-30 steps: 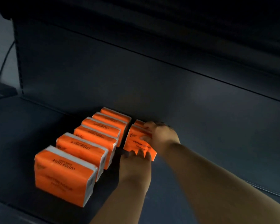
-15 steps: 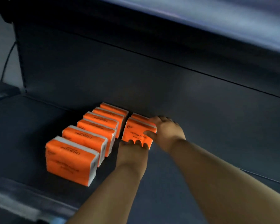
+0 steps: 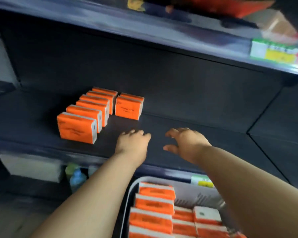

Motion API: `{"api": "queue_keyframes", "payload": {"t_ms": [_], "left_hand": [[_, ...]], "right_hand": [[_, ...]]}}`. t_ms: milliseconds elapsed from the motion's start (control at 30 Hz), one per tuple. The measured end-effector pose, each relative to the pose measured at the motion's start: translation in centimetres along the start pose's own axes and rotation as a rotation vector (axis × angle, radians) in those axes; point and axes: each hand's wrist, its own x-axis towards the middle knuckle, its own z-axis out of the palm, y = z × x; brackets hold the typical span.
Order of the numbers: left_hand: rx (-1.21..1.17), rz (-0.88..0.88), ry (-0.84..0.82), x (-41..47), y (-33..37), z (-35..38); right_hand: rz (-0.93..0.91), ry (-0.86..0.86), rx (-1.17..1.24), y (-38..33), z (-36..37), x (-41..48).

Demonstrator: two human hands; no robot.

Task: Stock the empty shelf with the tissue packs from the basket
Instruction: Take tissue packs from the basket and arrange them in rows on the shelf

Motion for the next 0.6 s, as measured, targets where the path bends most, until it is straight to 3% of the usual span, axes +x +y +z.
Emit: {"api": "queue_keyframes", "payload": {"t_ms": [333,600], "left_hand": [[-0.078,0.104,-0.123,-9.1,5.6,0.2],[0.044,0.131,-0.304,-10.8,5.1,0.4]], "right_hand": [[0.166,-0.108,0.202,4.1,5.8,-13.3],[0.188,-0.151,0.352,4.4,9.9,-15.7]]}}
